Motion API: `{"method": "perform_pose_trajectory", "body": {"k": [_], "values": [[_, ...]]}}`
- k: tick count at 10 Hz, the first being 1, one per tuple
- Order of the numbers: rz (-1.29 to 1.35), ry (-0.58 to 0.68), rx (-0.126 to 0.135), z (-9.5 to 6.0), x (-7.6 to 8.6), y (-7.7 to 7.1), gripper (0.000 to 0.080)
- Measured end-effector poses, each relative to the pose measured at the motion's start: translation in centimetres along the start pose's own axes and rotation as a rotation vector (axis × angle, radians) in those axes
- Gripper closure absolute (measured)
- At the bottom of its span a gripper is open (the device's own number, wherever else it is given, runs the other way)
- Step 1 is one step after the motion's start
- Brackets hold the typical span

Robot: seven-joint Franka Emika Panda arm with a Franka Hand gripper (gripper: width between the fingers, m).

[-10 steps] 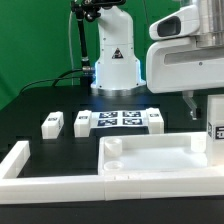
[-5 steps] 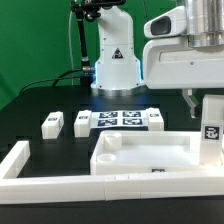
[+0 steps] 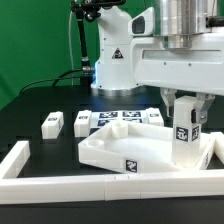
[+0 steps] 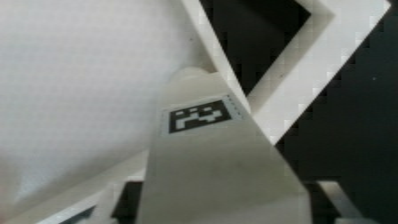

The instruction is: Assemble desk

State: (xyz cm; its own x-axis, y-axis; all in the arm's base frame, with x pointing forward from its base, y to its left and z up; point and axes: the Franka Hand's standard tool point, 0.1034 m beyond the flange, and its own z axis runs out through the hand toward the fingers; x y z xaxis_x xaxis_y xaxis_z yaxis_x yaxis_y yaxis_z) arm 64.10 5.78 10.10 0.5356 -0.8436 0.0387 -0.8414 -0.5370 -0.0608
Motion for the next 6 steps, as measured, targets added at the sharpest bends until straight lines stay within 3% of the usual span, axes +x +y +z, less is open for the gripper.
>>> {"method": "perform_pose_trajectory", "body": {"k": [6], "values": [[-0.269,0.038,-0.001,-0.3,-2.7,-1.8,0.0478]]}}
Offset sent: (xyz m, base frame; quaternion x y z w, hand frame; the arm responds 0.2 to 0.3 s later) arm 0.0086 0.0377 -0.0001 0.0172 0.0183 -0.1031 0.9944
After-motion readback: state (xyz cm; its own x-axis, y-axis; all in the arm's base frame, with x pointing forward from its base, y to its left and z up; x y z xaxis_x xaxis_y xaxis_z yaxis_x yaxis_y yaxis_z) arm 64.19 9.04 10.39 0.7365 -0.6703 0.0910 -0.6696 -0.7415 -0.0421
